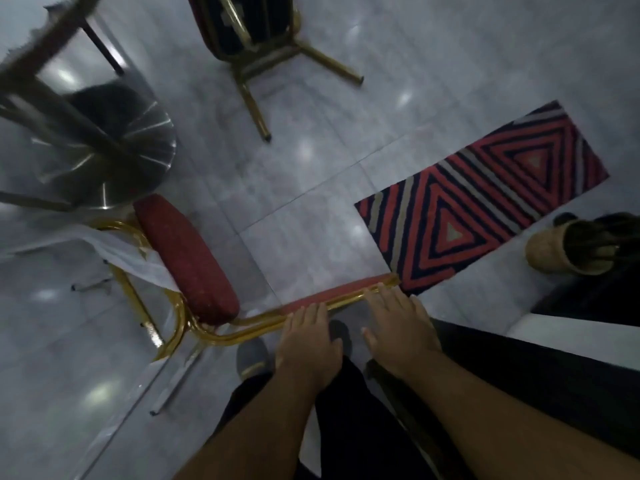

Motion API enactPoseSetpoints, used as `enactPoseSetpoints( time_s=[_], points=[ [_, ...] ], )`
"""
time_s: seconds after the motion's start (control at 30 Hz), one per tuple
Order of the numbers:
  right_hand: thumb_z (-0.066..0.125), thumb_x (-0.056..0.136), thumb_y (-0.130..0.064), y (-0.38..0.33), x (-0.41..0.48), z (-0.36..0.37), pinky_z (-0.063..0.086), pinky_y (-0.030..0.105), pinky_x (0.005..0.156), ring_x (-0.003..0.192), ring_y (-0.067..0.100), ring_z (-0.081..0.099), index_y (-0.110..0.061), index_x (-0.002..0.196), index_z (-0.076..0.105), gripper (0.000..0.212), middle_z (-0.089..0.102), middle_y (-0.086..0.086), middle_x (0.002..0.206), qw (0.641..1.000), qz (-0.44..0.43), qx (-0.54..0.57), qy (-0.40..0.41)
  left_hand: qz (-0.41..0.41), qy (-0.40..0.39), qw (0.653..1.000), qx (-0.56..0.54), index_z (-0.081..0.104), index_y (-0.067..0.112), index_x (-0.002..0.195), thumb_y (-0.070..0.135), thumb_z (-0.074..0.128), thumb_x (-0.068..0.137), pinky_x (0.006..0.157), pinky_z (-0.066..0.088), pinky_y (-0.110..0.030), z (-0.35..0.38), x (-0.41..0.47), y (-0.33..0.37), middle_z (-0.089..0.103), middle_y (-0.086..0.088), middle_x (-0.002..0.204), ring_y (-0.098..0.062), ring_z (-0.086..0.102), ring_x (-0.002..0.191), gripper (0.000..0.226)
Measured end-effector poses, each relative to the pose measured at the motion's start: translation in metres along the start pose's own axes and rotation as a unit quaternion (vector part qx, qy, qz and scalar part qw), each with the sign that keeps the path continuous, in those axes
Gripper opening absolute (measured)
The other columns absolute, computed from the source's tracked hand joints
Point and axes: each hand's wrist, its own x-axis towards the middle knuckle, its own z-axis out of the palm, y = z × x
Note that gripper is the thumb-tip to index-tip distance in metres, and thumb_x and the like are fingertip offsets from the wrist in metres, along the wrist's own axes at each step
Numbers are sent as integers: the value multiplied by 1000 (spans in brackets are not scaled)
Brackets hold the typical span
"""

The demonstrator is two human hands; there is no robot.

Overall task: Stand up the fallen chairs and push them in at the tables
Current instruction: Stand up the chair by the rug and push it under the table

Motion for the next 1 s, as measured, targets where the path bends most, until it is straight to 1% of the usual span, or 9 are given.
enactPoseSetpoints(
  time_s=[0.13, 0.27, 0.33, 0.4, 0.47, 0.57, 0.7, 0.83, 1.0],
  points=[
    [48, 99, -49, 41, 59, 37, 14, 45, 123, 152, 26, 17, -25, 160, 15, 73, 18, 7, 166, 999, -36, -34, -13, -24, -23, 999, -6, 10, 12, 161, 42, 43, 103, 128, 7, -42, 46, 49, 12, 11, -11, 170, -29, 10, 156, 74],
    [55, 94, -48, 68, 115, 87, 5, 53, 124, 152, 27, 17, -29, 159, 19, 77, 23, 7, 165, 997, -60, -52, -26, -45, -4, 999, -21, 8, 15, 162, 35, 46, 101, 127, 5, -42, 89, 102, 15, 12, -10, 169, -30, 11, 155, 74],
    [63, 90, -47, 82, 135, 114, 7, 57, 123, 150, 29, 25, -29, 157, 25, 79, 30, 7, 162, 994, -76, -70, -25, -54, 4, 998, -23, 10, 15, 161, 34, 48, 100, 127, 9, -43, 107, 125, 15, 18, -11, 167, -31, 16, 153, 74],
    [74, 83, -41, 94, 151, 138, 22, 59, 118, 137, 32, 42, -26, 149, 41, 75, 49, 7, 148, 992, -103, -70, 4, -62, 7, 998, -18, 21, 15, 159, 34, 54, 97, 121, 22, -44, 124, 145, 12, 32, -12, 159, -33, 30, 144, 72],
    [79, 78, -34, 104, 165, 156, 35, 56, 111, 117, 32, 54, -24, 132, 54, 60, 61, 6, 122, 988, -131, -38, 67, -59, 45, 997, -5, 46, 14, 143, 33, 66, 88, 103, 37, -46, 138, 159, 8, 51, -13, 136, -35, 47, 123, 61],
    [77, 81, -34, 113, 186, 166, 39, 52, 107, 102, 32, 58, -21, 118, 62, 42, 62, 7, 105, 980, -166, -4, 107, -49, 97, 994, -5, 57, 15, 116, 34, 71, 84, 86, 41, -45, 154, 177, 2, 58, -12, 114, -35, 52, 104, 40],
    [76, 81, -41, 126, 203, 162, 44, 51, 94, 100, 35, 55, -17, 111, 64, 40, 60, 10, 104, 980, -176, -2, 90, -26, 123, 992, 15, 53, 16, 118, 38, 62, 92, 87, 40, -43, 153, 190, 2, 55, -11, 121, -33, 50, 109, 35],
    [79, 80, -33, 127, 203, 157, 46, 50, 85, 96, 34, 53, -15, 101, 61, 33, 59, 9, 103, 978, -186, -25, 91, -20, 90, 995, 45, 48, 15, 123, 30, 40, 92, 92, 37, -41, 143, 192, 4, 50, -11, 129, -33, 45, 118, 35],
    [78, 77, -32, 114, 189, 147, 44, 45, 77, 91, 34, 53, -14, 98, 58, 34, 56, 11, 95, 959, -246, -66, 124, -16, 116, 992, 50, 58, 13, 102, 17, 72, 78, 74, 45, -41, 145, 170, -5, 61, -12, 103, -33, 56, 91, 28]
  ],
)
